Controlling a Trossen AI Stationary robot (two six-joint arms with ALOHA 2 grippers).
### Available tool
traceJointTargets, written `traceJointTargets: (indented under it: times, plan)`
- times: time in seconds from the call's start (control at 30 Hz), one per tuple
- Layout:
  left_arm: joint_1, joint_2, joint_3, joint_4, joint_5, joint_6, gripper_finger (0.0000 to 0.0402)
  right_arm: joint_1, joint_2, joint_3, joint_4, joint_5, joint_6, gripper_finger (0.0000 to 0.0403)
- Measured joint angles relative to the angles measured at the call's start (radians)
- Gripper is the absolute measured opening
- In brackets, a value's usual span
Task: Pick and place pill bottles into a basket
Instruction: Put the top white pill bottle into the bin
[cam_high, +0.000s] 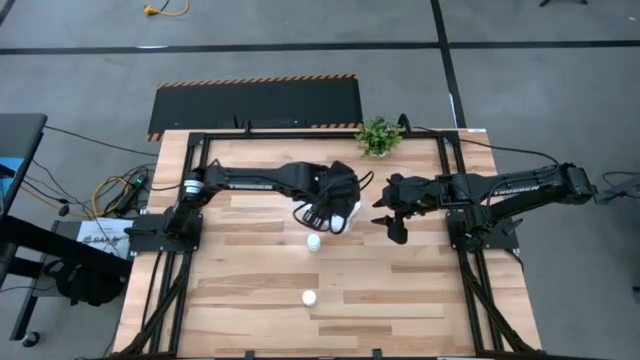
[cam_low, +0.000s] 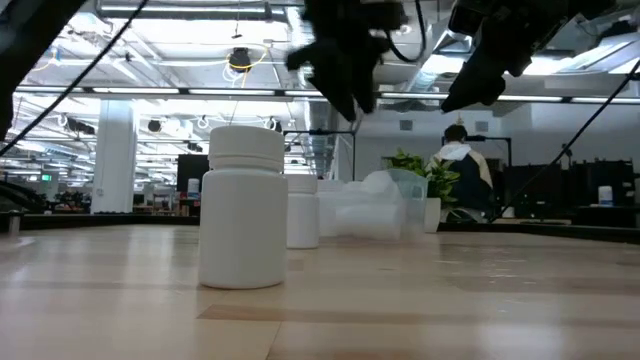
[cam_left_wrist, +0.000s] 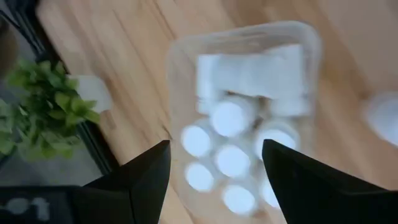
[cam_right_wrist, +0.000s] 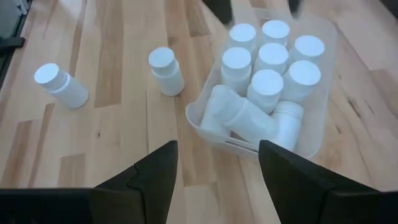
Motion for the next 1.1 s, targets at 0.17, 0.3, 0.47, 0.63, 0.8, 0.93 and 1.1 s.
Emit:
traceJointTargets:
  times: [0.17, 0.3, 0.47, 0.63, 0.8, 0.93, 1.1]
  plan:
    - [-0.02, -0.065, 0.0, -0.136, 0.097, -0.12, 0.0242, 0.0, 0.0, 0.0, 0.002, -0.014, 0.0, 0.0218]
    - [-0.042, -0.072, -0.004, -0.215, 0.184, -0.204, 0.0242, 0.0, 0.0, 0.0, 0.003, -0.014, -0.005, 0.0218]
    - [-0.114, -0.072, -0.044, -0.204, 0.202, -0.247, 0.0242, 0.0, 0.0, 0.0, -0.001, -0.014, -0.009, 0.0218]
    - [-0.168, -0.072, -0.097, -0.157, 0.196, -0.27, 0.0242, 0.0, 0.0, 0.0, -0.004, -0.014, -0.017, 0.0218]
    - [-0.177, -0.072, -0.148, -0.118, 0.227, -0.31, 0.0242, 0.0, 0.0, 0.0, -0.006, -0.014, -0.025, 0.0218]
    - [-0.176, -0.071, -0.176, -0.085, 0.238, -0.332, 0.0242, 0.0, 0.0, 0.0, -0.013, -0.014, -0.026, 0.0218]
    - [-0.177, -0.071, -0.204, -0.053, 0.261, -0.339, 0.0246, 0.0, 0.0, 0.0, -0.017, -0.014, -0.026, 0.0218]
